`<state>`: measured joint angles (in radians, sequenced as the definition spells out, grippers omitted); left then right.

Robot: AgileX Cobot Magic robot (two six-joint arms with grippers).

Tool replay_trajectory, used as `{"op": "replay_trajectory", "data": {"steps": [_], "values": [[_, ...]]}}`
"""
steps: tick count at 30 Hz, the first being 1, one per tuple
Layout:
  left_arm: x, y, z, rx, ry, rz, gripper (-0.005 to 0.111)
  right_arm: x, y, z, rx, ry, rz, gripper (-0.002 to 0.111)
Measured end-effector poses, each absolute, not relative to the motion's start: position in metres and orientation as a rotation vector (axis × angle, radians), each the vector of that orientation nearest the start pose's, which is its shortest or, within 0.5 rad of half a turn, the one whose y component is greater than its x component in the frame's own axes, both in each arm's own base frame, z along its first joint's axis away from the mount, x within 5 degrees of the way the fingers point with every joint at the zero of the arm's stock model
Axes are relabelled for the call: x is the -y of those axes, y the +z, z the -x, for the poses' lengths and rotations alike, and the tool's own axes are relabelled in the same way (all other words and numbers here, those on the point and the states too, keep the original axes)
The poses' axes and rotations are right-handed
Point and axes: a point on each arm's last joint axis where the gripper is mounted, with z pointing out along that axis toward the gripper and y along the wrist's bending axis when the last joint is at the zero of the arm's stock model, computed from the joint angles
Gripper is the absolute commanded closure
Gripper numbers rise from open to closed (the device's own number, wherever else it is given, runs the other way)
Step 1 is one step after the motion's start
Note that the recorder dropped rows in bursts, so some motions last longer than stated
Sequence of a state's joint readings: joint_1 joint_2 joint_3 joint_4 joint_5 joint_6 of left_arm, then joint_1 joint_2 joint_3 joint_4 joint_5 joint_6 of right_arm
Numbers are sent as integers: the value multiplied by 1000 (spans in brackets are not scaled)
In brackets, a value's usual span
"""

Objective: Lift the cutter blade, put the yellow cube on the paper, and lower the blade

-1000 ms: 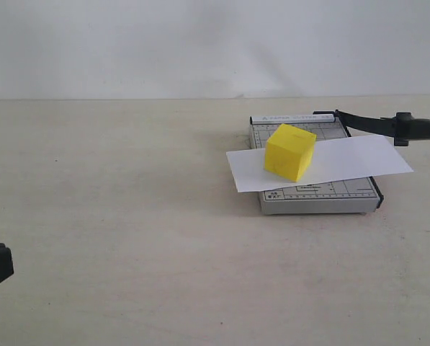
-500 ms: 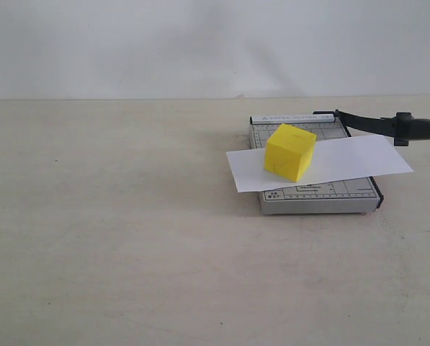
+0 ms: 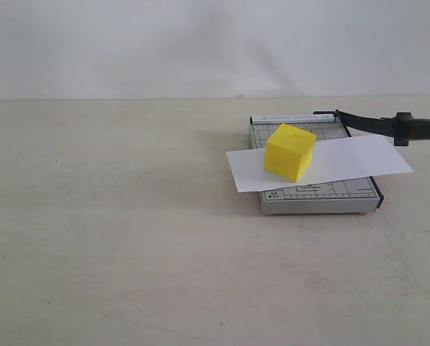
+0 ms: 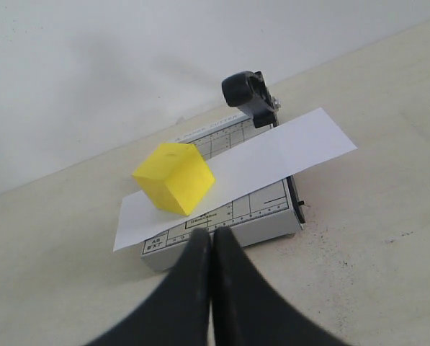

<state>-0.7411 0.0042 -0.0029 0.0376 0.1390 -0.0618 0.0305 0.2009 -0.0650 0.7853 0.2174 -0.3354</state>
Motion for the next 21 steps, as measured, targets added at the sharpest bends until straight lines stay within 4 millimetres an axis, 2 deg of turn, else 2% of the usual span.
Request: {"op": "replay_trajectory", "data": {"steps": [12,21], "values": [[29,212,-49,-1453,-385,-445,102,-16,209,-70,-1779,473,-253,108],[24,213,-51,-1453,-282,-399,102,-16,209,-70,-1779,473,-253,108]]}}
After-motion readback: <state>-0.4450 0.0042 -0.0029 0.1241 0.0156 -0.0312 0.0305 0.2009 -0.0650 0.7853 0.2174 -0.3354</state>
